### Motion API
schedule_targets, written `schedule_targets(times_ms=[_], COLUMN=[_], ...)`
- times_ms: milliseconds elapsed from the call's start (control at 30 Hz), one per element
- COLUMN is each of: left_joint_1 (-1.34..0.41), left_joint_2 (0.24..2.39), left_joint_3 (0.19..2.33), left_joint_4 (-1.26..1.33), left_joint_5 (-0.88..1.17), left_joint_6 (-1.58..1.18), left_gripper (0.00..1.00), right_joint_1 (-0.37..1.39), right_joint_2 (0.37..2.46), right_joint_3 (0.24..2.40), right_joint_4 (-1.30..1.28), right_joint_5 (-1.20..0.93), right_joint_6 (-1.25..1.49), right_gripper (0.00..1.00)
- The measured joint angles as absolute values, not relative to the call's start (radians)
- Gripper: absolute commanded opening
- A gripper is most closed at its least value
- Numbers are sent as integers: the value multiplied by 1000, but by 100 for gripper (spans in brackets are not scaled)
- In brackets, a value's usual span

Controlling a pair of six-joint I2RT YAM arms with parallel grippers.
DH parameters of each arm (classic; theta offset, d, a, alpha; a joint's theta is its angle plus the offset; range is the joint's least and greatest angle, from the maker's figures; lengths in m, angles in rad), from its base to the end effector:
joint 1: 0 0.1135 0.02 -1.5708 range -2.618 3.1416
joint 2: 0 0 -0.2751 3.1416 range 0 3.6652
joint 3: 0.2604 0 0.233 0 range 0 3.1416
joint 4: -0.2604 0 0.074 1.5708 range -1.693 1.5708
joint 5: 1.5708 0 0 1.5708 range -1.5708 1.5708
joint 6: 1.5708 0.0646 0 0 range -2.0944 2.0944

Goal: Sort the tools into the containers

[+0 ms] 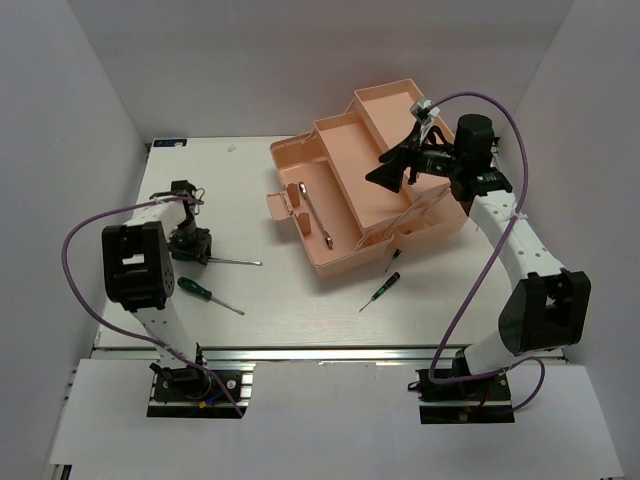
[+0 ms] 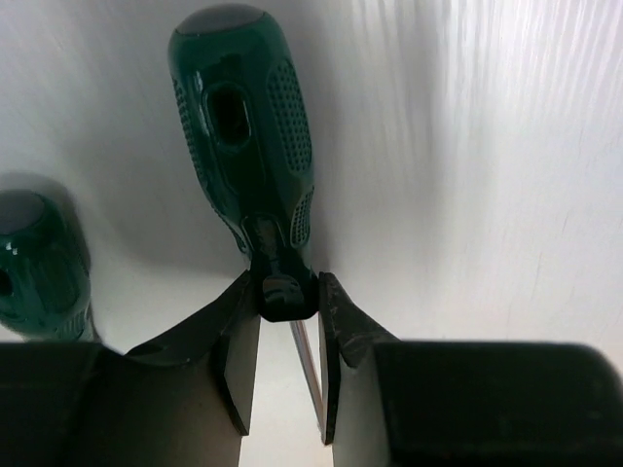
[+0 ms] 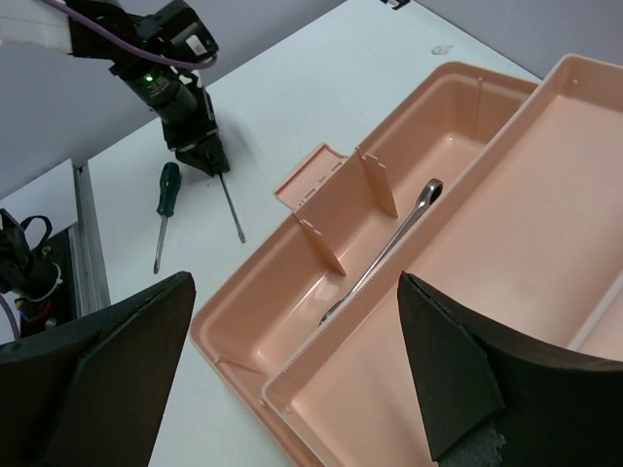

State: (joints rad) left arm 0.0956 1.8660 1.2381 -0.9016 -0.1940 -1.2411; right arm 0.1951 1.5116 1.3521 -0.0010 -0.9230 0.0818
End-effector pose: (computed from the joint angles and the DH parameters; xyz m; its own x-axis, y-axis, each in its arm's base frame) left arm 0.3205 0.0432 0.1557 -0.2259 -0.9543 -0.1956 -0.9739 0.2258 0.0233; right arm 0.3305 0.1178 0.3935 -0.2289 0.0050 -0.9734 -0.8734 0.4405 0.2077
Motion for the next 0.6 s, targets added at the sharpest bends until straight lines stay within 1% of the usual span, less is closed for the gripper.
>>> schedule_targets(times_ms=[200,300,467,600], left_joint_1=[51,0,-135,-212], left_joint_2=[1717,1620,1440,1353], left_joint_3=[1159,1160,1181,1227], left_joint_4=[-833,-806,-753,-672], left_joint_5=[-113,-109,-108,-31], left_joint_6=[-1118,-1065,-942,-842], left_gripper=[0,0,0,0], right_joint_1=[189,189,189,189], right_joint_2=[1512,1512,1511,1499], right_joint_3=[1343,1343,1343,1332], right_joint_4=[-28,-30,-31,-45], right_joint_5=[-923,-923,-923,-918], right_joint_6=[67,65,48,14], right_gripper=[89,89,89,89])
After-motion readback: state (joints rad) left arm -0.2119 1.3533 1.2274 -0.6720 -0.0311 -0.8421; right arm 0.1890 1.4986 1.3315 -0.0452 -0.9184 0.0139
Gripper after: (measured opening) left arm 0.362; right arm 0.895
